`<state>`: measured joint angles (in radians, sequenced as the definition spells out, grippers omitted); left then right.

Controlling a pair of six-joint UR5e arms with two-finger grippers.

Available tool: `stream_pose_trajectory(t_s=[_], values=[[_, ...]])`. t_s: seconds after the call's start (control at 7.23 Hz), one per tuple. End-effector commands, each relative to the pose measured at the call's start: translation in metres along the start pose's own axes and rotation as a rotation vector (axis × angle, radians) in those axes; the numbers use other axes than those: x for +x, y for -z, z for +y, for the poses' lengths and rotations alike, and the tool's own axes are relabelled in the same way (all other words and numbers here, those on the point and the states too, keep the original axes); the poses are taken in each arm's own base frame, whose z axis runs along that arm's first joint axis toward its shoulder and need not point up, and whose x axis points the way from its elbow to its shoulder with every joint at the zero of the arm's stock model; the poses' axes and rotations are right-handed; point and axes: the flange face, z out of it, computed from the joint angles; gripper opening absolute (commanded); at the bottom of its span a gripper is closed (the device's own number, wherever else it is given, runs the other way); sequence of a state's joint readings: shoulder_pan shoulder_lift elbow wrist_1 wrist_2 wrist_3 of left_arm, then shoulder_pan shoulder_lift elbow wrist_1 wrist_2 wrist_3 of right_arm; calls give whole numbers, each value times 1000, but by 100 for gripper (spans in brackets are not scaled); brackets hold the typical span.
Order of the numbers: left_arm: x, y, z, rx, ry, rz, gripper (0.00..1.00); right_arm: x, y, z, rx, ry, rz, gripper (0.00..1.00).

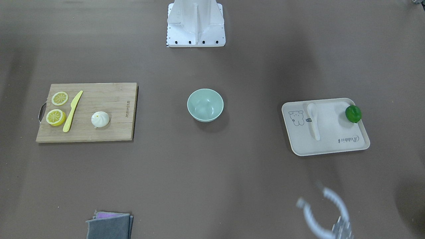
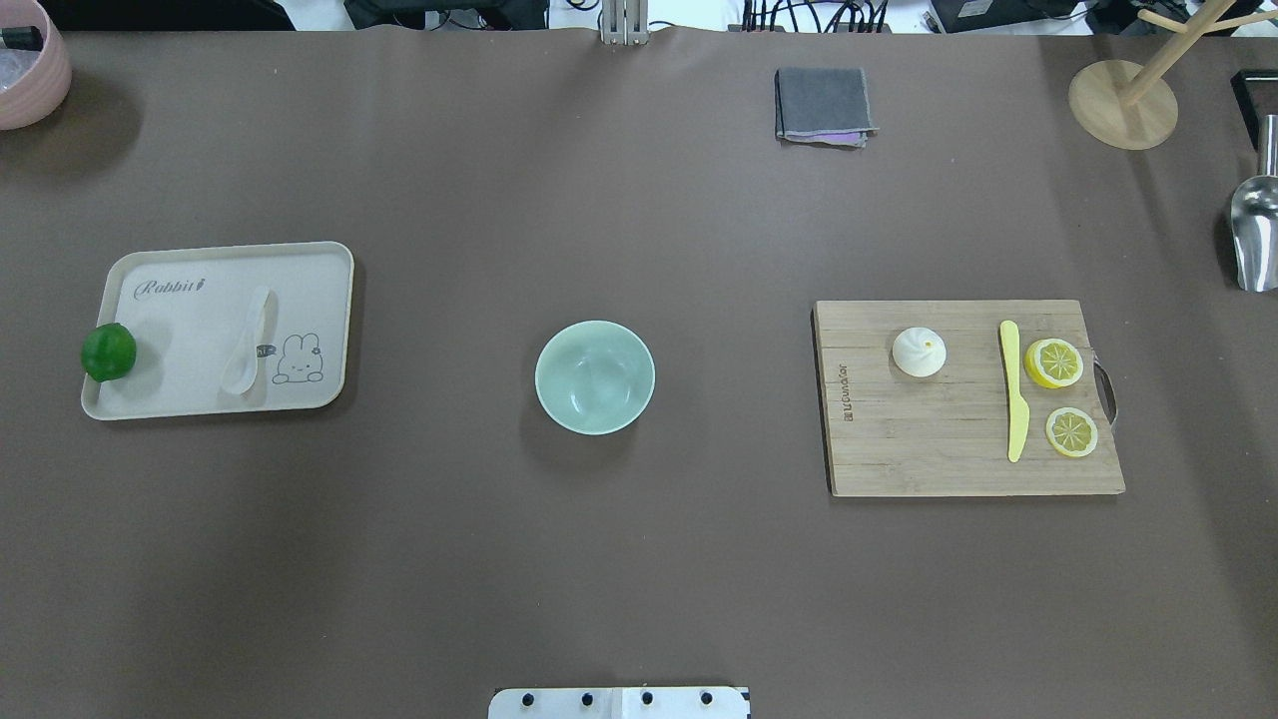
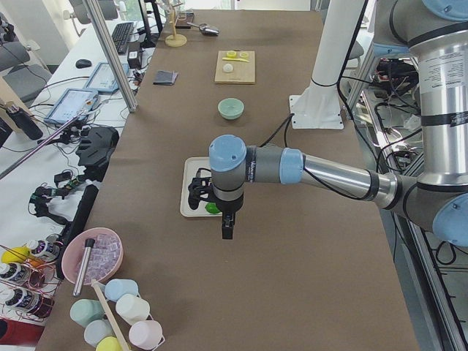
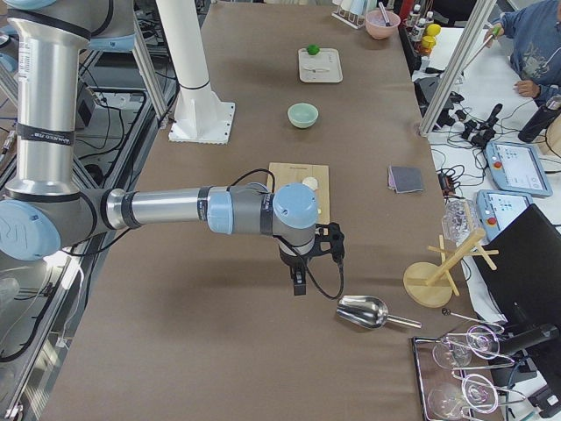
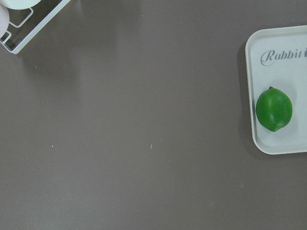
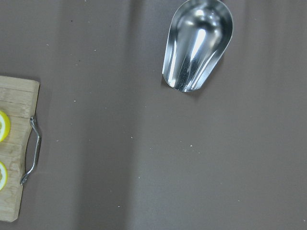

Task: Put spoon and bun in bowl

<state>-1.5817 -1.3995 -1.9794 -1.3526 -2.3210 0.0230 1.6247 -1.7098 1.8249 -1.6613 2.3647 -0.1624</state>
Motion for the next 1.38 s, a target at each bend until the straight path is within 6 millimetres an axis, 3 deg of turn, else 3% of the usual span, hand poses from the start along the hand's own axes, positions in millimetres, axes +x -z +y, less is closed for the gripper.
stream_pose_trajectory(t_s=[0.0,0.14,0.97,1.24], values=[[5,7,-6,23,-26,-10,98,0,-1,1,-1,1,-4,100],[6,5,-4,22,-28,1,98,-9,9,0,18,18,-2,100],[15,14,-17,125,-123,3,98,-9,9,-4,18,7,-6,100],[18,4,-15,108,-109,150,98,-10,9,-3,20,12,-5,100]])
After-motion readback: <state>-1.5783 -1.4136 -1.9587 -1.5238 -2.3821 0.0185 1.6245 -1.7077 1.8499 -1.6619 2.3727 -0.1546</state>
